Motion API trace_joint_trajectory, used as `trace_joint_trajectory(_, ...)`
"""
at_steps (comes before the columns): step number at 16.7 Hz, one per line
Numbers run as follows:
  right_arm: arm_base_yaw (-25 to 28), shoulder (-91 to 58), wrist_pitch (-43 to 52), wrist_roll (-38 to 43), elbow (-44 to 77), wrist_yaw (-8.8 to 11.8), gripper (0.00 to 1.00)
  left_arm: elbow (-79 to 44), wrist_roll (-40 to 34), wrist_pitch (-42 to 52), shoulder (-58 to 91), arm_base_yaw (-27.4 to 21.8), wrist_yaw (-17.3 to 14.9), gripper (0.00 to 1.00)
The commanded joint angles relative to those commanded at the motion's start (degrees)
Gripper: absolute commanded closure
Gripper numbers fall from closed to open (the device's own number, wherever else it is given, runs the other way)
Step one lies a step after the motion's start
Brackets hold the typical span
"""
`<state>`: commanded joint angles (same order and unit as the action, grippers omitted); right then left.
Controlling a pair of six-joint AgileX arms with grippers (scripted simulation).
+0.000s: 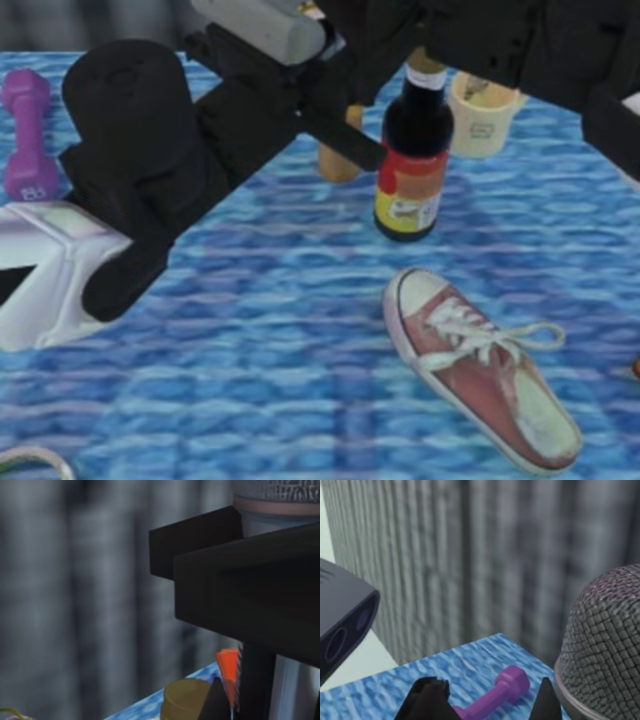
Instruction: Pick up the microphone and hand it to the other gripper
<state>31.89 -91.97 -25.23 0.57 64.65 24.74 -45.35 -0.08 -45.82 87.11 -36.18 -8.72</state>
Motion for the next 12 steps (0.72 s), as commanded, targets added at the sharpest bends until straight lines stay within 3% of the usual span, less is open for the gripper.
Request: trace_joint_trajectory(12,0.0,0.0,0.0,0.0,0.0,0.0,1.0,0.0,0.0,0.0,0.0,0.0,0.0,0.1)
